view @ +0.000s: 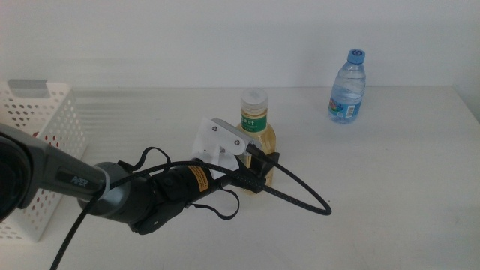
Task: Use arms to grab the bottles and put them into the dustbin to the left of the table.
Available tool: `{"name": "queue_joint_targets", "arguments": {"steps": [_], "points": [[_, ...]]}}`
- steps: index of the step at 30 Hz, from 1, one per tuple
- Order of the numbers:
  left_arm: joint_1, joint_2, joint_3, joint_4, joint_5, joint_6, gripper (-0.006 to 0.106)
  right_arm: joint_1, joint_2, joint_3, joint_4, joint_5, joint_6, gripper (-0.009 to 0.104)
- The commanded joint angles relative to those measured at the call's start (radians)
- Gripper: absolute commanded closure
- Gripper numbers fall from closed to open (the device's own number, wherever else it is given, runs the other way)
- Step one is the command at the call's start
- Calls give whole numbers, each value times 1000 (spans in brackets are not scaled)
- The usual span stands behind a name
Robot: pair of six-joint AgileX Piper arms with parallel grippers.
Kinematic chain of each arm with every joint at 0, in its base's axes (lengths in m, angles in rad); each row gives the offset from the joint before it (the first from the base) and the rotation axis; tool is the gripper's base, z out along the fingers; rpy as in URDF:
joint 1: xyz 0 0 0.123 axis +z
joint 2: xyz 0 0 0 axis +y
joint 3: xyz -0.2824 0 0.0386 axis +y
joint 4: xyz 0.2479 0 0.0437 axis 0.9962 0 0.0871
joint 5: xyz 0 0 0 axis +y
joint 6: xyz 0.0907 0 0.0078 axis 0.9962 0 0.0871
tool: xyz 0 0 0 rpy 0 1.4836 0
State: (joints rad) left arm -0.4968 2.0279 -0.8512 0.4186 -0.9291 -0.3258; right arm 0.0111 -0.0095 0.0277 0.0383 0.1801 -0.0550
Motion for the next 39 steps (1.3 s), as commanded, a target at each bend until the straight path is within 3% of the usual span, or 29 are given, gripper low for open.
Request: {"name": "queue_joint_targets", "arguments": {"steps": [1, 6, 7, 18, 27, 39], "points": [[1, -51, -22, -22, -95, 1, 52, -6, -28, -7, -6, -74, -5, 27], [1, -53, -22, -22, -94, -76, 100, -6, -28, -7, -6, -74, -5, 27], [1, -58, -20, -22, -86, -81, 106, -6, -28, -7, -6, -74, -5, 27], [1, -294, 45, -11, 190, -37, 105, -6, -28, -7, -6, -74, -5, 27], [1, -560, 45, 79, 525, -150, 105, -6, -28, -7, -6, -74, -5, 27], [1, -816, 45, 63, 824, -197, 105, -6, -28, -7, -6, -74, -5, 27]]}}
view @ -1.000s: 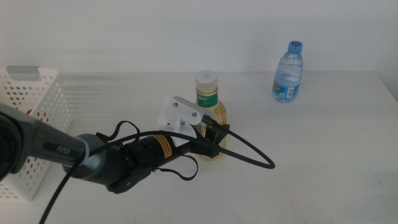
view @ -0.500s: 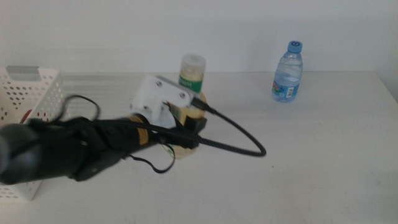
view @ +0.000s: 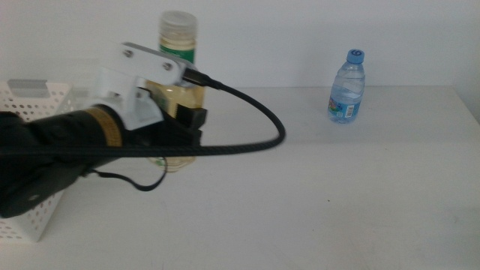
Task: Use arms to grab the bottles and put them into the dustbin to the left of the table.
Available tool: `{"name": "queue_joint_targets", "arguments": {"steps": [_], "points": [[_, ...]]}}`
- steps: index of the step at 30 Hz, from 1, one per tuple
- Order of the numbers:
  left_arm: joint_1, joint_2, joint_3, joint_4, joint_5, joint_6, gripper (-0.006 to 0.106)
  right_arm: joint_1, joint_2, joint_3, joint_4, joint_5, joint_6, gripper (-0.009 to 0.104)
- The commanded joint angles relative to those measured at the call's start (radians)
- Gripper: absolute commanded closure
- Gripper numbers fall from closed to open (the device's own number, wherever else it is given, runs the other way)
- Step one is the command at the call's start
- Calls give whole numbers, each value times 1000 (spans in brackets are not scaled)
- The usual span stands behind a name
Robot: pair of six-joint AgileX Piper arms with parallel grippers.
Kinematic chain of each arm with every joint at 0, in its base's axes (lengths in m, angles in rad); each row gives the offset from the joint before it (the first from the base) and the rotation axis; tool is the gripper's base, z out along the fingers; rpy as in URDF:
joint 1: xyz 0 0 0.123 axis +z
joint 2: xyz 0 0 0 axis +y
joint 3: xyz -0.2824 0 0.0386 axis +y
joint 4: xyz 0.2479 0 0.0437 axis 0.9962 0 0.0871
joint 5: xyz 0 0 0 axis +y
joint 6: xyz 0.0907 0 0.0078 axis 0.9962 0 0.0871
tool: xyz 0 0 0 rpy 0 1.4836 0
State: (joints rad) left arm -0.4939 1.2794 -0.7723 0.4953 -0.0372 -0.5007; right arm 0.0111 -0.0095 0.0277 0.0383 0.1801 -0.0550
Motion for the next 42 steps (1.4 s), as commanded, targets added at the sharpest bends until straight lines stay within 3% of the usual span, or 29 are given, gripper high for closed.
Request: {"name": "queue_joint_targets", "arguments": {"steps": [1, 6, 11, 18, 22, 42], "points": [[-2, -85, -39, -3, -24, -20, 105, -6, -28, -7, -6, -74, -5, 27], [-2, -115, -128, -13, 289, 4, 105, -6, -28, -7, -6, -74, -5, 27], [-1, -114, -239, -71, 493, 161, 105, -6, -28, -7, -6, -74, -5, 27], [141, -89, -377, -331, 653, 418, 105, -6, -28, -7, -6, -74, -5, 27], [237, -63, -433, -420, 718, 507, 105, -6, -28, -7, -6, -74, -5, 27], [566, 113, -601, -560, 990, 721, 105, -6, -28, -7, -6, -74, -5, 27]]}}
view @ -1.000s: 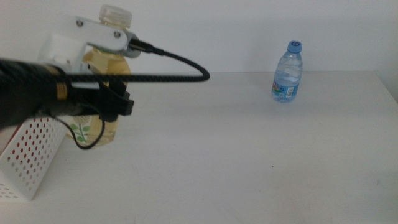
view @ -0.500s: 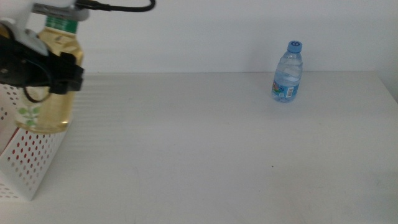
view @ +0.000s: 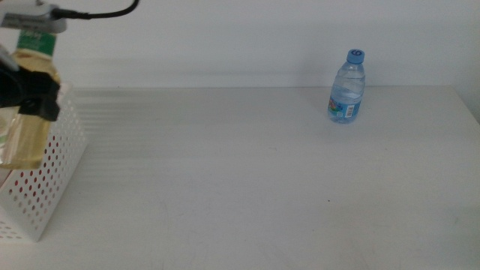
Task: Use arms to grab the bottles and put them into the dustbin to the left of the table.
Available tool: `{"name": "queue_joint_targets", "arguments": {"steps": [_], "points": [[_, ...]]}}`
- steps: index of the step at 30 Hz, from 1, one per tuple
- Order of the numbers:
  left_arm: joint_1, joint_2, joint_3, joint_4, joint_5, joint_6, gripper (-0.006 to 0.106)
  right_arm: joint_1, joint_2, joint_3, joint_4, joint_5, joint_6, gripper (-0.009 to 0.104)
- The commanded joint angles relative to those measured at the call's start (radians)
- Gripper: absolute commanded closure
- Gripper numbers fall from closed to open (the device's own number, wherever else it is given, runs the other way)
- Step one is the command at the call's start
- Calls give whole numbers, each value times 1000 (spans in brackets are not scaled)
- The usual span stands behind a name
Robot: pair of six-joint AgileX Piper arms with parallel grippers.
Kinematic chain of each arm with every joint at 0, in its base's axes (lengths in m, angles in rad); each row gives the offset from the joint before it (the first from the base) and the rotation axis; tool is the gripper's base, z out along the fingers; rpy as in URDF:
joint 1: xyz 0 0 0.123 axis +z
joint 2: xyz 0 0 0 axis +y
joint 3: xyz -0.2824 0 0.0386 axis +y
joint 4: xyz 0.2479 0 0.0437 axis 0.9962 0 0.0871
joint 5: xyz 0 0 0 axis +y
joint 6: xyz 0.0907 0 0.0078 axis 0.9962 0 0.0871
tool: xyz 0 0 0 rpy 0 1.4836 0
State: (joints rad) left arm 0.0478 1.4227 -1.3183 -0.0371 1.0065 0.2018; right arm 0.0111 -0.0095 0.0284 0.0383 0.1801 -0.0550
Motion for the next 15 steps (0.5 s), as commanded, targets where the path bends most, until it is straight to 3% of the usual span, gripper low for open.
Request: {"name": "queue_joint_targets", "arguments": {"steps": [1, 9, 15], "points": [[41, -24, -62, -37, -46, 31, 105, -6, -28, -8, -6, -74, -5, 27], [153, 70, -193, -105, 58, 81, 105, -6, -28, -8, -6, -74, -5, 27], [217, 173, -312, -63, 199, 120, 105, -6, -28, -8, -6, -74, -5, 27]]}}
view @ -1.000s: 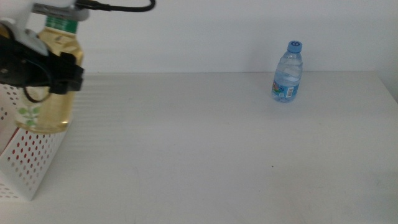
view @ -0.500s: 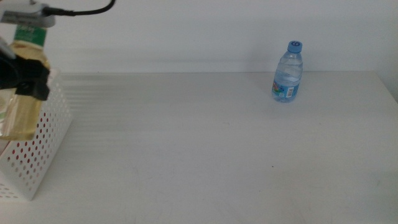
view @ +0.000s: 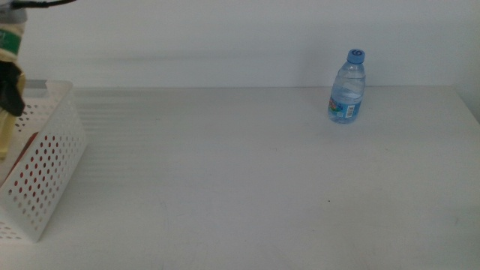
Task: Use arms to grab the bottles and put them into the dustbin to the left of the table.
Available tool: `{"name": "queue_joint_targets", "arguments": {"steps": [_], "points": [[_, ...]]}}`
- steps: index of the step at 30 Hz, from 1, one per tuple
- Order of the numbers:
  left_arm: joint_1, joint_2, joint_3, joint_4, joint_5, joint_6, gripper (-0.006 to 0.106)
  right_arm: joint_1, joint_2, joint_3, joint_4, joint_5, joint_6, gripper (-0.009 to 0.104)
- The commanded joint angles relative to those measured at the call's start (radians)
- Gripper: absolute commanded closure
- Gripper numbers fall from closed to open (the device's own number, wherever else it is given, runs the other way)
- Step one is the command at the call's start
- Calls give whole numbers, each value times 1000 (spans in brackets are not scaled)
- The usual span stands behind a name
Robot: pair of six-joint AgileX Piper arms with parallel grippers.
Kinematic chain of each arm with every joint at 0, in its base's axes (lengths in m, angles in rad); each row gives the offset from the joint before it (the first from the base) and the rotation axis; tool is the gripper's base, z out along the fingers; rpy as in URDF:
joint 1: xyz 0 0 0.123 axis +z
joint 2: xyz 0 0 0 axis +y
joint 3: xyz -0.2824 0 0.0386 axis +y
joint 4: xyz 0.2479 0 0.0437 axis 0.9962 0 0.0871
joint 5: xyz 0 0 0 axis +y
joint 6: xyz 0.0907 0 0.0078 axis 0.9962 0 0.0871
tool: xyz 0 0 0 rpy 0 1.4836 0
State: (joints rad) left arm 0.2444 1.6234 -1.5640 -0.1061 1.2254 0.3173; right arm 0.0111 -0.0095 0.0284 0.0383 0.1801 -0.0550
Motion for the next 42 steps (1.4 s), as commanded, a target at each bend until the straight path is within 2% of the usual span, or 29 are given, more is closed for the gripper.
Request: {"name": "queue_joint_targets", "arguments": {"steps": [1, 8, 11, 17, 24, 33, 36, 38, 42], "points": [[38, -11, -80, 10, -6, 5, 105, -6, -28, -8, -6, -74, -5, 27], [109, 82, -127, -42, 12, 47, 105, -6, -28, -8, -6, -74, -5, 27], [109, 116, -127, -18, 11, 53, 105, -6, -28, -8, -6, -74, -5, 27], [107, 180, -127, -24, 16, 53, 105, -6, -28, -8, -6, -74, -5, 27], [108, 231, -127, 75, 14, 46, 105, -6, -28, -8, -6, -74, -4, 27], [107, 290, -126, 91, -19, 23, 104, -6, -28, -8, -6, -74, -5, 27], [107, 310, -126, 91, -40, 23, 97, -6, -28, -8, -6, -74, -5, 27], [107, 319, -127, 90, -56, 24, 89, -6, -28, -8, -6, -74, -5, 27], [107, 322, -127, 88, -61, 24, 59, -6, -28, -8, -6, -74, -5, 27]]}}
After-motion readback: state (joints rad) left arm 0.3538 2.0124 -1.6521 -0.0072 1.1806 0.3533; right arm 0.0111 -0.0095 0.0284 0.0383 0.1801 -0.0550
